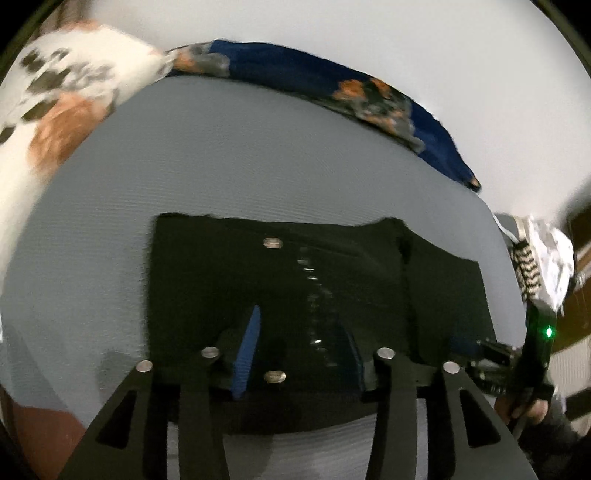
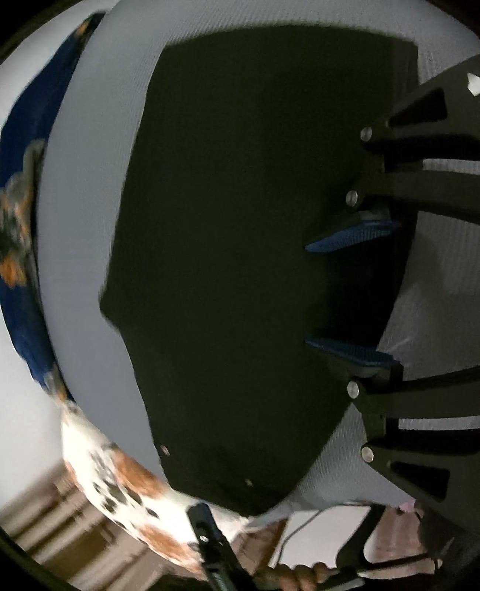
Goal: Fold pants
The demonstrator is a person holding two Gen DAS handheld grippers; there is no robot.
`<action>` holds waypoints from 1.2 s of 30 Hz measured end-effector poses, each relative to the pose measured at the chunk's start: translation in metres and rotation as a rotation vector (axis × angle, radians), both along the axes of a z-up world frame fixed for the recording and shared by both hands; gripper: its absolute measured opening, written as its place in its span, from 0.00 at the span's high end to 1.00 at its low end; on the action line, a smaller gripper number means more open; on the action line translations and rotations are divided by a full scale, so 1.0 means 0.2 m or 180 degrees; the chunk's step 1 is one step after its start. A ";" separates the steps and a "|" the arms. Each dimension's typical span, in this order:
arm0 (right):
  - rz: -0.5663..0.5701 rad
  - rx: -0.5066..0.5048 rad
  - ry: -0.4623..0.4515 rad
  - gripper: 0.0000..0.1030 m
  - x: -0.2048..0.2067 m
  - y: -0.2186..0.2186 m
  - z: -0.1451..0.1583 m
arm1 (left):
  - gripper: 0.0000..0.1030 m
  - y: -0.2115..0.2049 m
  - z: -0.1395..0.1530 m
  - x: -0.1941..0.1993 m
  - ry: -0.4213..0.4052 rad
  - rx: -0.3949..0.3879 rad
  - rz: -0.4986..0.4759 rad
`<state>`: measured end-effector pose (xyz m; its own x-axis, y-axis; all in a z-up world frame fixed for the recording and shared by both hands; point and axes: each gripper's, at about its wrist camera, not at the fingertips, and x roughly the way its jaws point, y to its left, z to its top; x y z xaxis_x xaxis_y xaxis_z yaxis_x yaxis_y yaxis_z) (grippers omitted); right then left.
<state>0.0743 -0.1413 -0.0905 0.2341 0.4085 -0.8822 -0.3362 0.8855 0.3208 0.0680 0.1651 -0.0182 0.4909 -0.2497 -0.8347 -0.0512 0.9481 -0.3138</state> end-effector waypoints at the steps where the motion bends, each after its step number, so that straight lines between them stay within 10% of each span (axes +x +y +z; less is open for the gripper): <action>1: 0.0069 0.0064 0.0049 0.52 0.01 0.05 0.00 | 0.51 0.05 -0.01 0.01 0.0070 -0.0040 0.0054; 17: 0.0054 0.0176 0.0227 0.52 0.12 0.27 0.04 | 0.46 0.53 -0.34 0.08 0.1002 -0.1062 0.0451; 36: -0.0040 -0.0005 0.0305 0.52 0.15 0.31 0.01 | 0.43 0.68 -0.39 0.09 0.0881 -0.1512 0.0117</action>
<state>0.1037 -0.0788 -0.0886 0.1537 0.4046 -0.9015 -0.2931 0.8899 0.3495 0.0866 0.3005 -0.0966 0.2845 -0.6172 -0.7336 -0.2231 0.7016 -0.6767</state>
